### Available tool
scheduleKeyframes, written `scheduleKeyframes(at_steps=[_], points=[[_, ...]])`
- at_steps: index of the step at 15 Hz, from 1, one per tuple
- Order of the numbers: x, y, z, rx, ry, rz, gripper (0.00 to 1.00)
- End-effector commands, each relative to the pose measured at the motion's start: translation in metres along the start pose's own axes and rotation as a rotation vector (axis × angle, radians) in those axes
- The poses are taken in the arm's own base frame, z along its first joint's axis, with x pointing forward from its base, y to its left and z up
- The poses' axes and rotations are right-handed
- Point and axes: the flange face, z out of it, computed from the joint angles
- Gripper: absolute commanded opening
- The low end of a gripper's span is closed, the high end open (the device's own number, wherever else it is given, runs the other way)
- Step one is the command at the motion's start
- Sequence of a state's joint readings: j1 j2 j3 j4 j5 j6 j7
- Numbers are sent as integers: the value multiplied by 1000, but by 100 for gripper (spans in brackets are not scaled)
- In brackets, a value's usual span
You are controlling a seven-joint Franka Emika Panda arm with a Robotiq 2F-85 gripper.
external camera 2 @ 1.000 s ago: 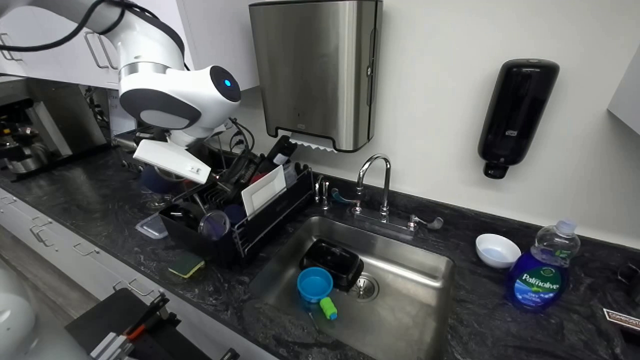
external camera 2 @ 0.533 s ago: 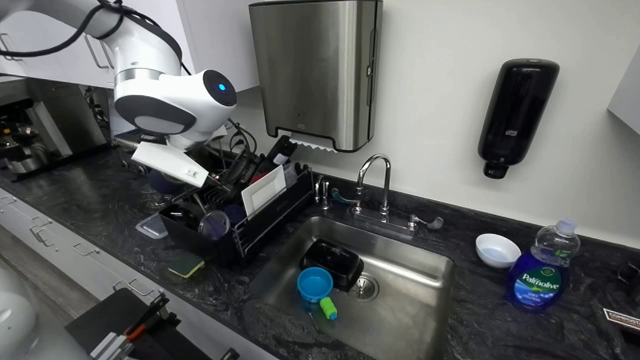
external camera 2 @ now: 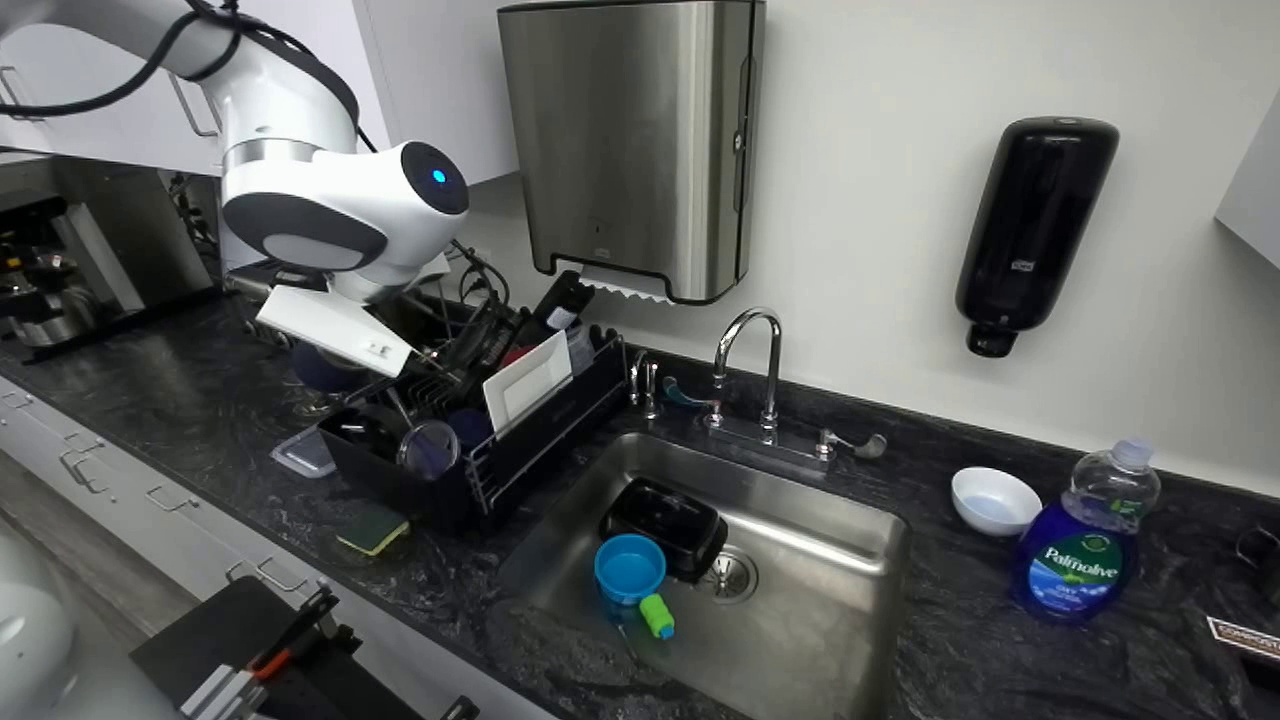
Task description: Put the blue cup in the sink on the dish rack
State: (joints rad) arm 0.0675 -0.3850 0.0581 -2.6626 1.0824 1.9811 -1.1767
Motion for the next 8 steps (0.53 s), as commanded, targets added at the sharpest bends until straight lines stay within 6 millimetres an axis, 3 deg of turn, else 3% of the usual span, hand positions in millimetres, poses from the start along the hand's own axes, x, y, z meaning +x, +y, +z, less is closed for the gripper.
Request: scheduleKeyframes(at_steps=[1, 7, 8], points=[[0, 0, -1, 0, 0, 0, 7], [-1, -1, 0, 0, -1, 1, 7], [-1, -1, -1, 0, 2, 1, 2]])
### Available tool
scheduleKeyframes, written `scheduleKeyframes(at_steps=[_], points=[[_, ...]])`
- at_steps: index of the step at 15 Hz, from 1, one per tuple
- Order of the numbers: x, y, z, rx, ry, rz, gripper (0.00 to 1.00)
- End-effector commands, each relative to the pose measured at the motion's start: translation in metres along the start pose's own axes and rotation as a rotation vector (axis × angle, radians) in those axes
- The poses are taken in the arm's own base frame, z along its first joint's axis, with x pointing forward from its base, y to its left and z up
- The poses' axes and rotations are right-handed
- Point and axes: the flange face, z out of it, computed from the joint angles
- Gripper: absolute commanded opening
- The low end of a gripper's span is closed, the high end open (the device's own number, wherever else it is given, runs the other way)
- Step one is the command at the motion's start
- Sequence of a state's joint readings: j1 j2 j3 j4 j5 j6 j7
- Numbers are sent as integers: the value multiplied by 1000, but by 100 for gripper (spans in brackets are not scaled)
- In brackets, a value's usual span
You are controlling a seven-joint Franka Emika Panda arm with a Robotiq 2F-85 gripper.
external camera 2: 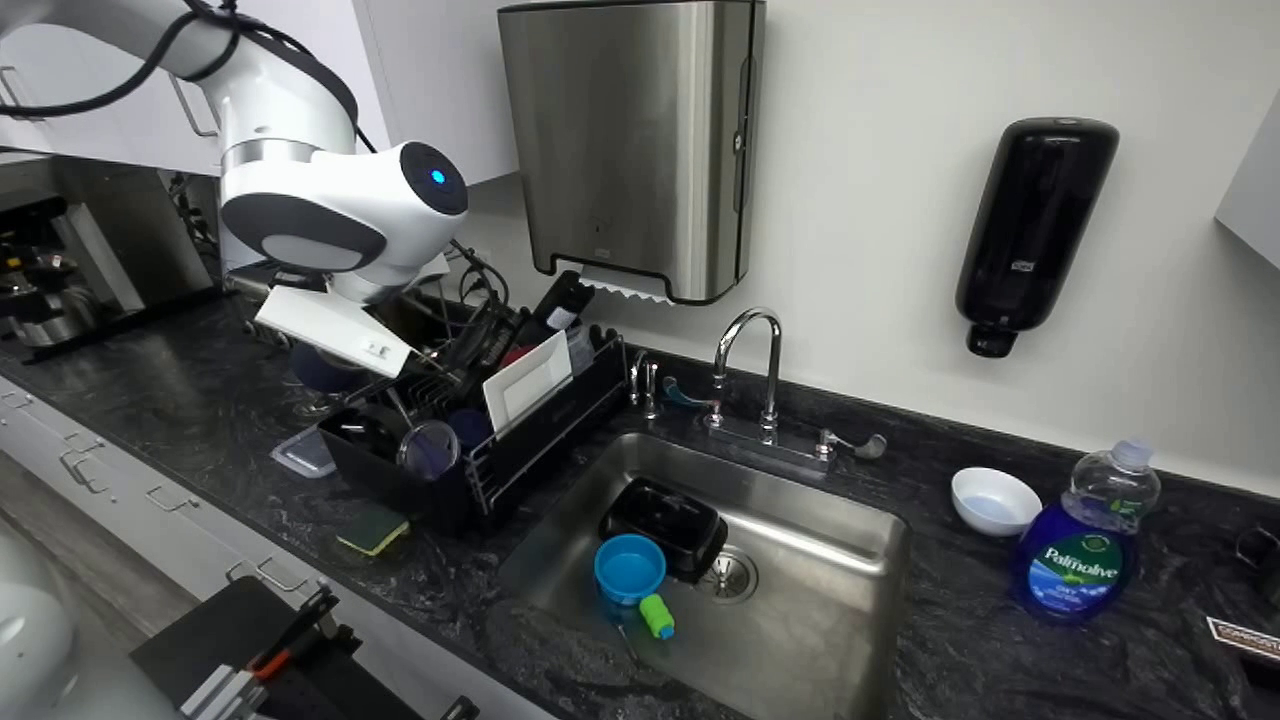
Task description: Put the blue cup in the sink on the dish rack
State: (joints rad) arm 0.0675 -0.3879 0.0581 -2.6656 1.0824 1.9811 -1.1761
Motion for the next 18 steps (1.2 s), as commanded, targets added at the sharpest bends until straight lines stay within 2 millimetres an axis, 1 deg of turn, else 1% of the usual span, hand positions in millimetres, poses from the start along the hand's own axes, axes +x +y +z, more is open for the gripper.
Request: scheduleKeyframes(at_steps=[1, 6, 12, 15, 18], points=[[-1, 0, -2, -1, 0, -4, 2], [0, -6, 0, 19, 5, -17, 2], [8, -22, 10, 77, -9, -46, 2], [10, -24, 13, 85, -13, -48, 2], [15, -22, 12, 85, 8, -25, 2]])
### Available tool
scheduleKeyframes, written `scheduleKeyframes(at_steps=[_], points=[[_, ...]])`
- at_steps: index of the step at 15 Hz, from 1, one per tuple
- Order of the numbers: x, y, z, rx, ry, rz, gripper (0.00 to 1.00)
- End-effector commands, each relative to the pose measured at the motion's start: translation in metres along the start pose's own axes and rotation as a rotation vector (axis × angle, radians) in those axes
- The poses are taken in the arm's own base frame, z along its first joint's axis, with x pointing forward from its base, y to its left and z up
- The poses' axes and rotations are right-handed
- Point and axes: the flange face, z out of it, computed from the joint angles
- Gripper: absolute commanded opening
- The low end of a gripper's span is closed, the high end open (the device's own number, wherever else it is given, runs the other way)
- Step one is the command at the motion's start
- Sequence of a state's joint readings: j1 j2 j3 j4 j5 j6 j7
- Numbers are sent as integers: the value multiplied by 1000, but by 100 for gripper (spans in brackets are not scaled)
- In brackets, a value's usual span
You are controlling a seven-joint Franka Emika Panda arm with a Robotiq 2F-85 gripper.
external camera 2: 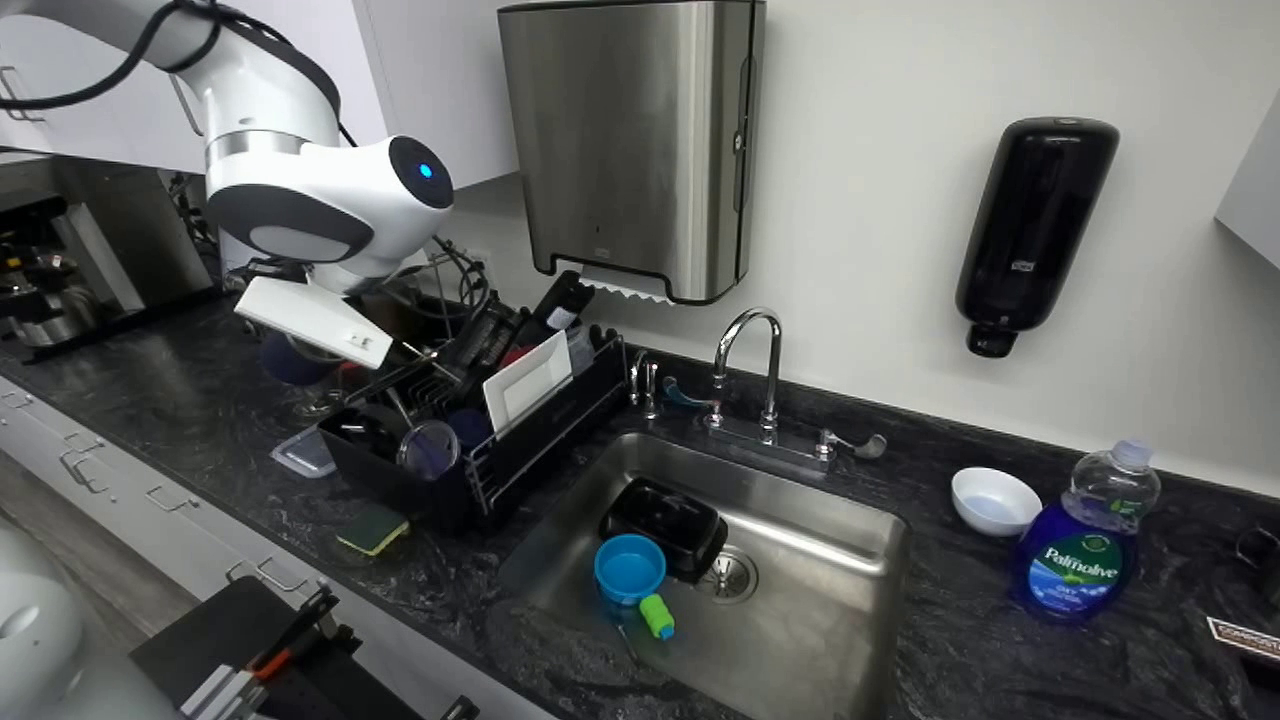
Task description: Put the blue cup in the sink on the dish rack
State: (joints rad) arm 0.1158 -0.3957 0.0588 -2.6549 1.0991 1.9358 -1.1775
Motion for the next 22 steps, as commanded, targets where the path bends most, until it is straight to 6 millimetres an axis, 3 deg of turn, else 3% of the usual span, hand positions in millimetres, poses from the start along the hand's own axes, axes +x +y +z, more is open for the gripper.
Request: scheduleKeyframes(at_steps=[1, 7, 22], points=[[9, -1, -3, 19, 47, 24, 2], [20, -1, -3, 21, 97, 100, 2], [14, 14, 8, 108, 185, 212, 2]])
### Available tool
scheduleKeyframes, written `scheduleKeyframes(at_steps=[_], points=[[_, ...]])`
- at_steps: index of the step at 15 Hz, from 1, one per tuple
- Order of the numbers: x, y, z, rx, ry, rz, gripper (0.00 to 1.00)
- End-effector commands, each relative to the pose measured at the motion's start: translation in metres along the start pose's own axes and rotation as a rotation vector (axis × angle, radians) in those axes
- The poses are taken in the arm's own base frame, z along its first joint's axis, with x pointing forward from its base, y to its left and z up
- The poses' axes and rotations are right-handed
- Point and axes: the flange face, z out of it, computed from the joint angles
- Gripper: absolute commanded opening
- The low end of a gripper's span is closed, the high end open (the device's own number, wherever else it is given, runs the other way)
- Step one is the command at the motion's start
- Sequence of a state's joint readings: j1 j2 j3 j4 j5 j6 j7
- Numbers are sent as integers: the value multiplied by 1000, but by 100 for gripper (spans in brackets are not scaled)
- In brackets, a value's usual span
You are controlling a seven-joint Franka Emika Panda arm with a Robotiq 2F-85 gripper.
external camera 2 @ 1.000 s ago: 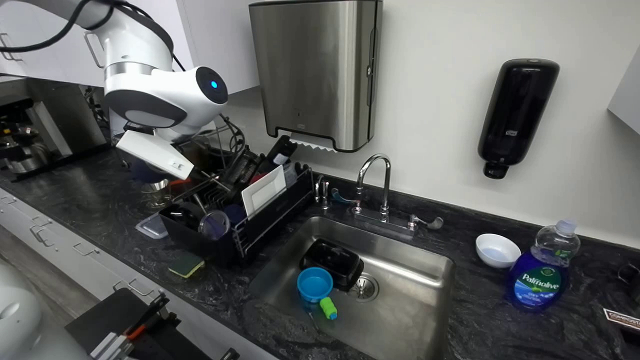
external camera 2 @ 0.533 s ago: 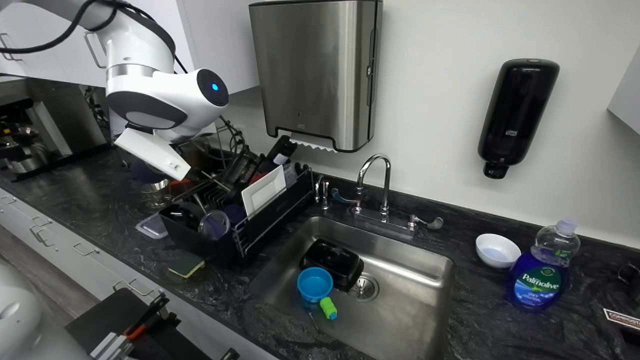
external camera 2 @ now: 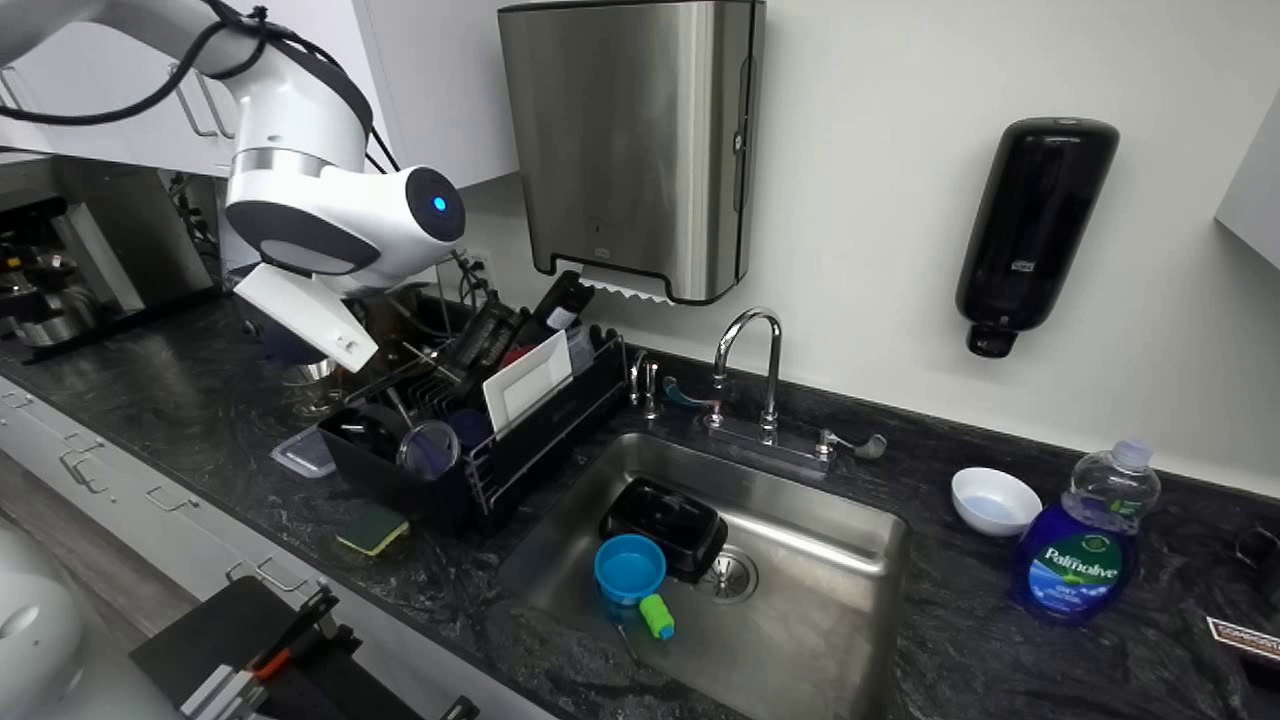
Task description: Put the blue cup in the sink on the dish rack
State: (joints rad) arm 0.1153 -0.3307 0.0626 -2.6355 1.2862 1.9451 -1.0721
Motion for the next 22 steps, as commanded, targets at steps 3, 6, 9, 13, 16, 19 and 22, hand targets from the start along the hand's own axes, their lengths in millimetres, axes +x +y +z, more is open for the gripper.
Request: scheduleKeyframes(at_steps=[3, 6, 9, 13, 16, 19, 22], points=[[3, 3, 0, 44, 66, 13, 2], [2, 5, -1, 49, 71, 25, 2], [-4, 9, -3, 49, 69, 39, 2], [-11, 15, -5, 47, 73, 56, 2], [-13, 19, -6, 50, 78, 61, 2], [-12, 20, -7, 55, 81, 56, 2], [-10, 21, -6, 59, 86, 54, 2]])
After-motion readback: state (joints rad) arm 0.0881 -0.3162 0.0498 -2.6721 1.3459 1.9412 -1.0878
